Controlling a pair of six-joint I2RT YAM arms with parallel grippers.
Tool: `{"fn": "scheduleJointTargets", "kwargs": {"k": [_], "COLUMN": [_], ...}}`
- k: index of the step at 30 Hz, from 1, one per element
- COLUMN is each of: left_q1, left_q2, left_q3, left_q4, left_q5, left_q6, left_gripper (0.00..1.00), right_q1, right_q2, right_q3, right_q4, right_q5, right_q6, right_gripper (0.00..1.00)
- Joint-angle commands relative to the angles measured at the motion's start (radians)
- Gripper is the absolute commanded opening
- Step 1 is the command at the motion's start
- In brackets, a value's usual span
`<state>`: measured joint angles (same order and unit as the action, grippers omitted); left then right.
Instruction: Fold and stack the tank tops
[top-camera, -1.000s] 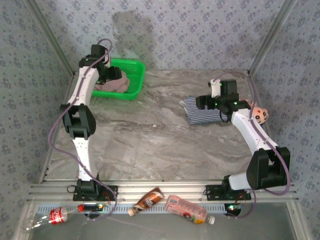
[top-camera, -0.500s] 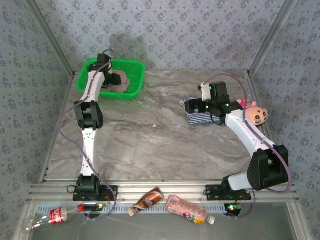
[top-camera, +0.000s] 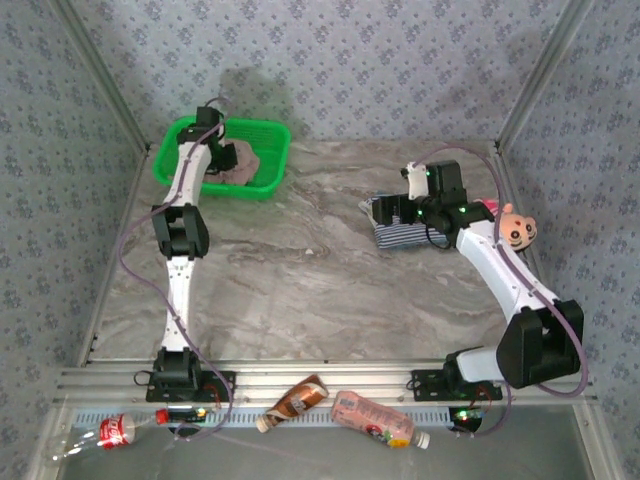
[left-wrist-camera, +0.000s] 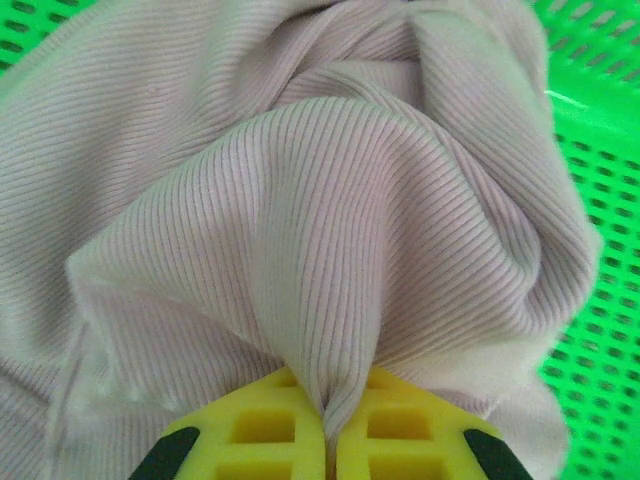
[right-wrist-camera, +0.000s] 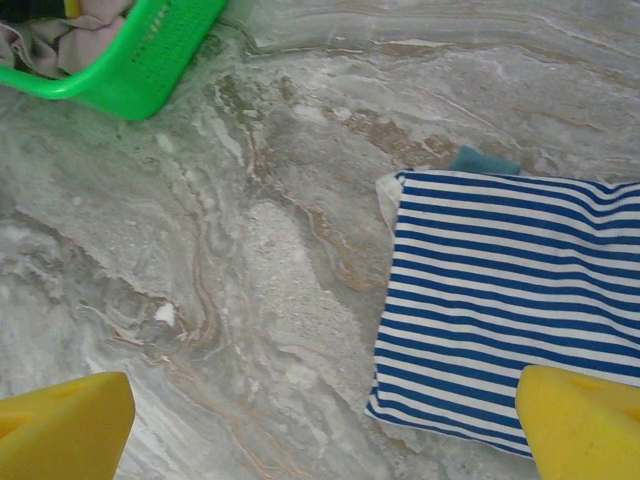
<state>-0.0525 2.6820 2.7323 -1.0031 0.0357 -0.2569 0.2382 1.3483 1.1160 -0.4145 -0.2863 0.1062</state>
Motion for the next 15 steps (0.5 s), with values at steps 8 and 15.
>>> {"fn": "scheduleJointTargets", "kwargs": {"k": [8,15], "left_q1": [-0.019,-0.164], "left_q2": [-0.522,-0.814], "left_q3": [-0.166,-0.298], "left_q4": [-0.060,-0.117], "left_q5": [0.167,0.265], "left_q6": [-0.099,-0.187], "left_gripper": [0.00,0.00], "right_q1": [0.046,0.123], "right_q2": [-0.036,-0.066], "right_q3": [-0.050,-0.070], "right_q4": [0.190,0.252], "right_q5": [-0.086,-0.076], "right_q6": [0.157,0.182], "right_gripper": [1.00,1.00]}}
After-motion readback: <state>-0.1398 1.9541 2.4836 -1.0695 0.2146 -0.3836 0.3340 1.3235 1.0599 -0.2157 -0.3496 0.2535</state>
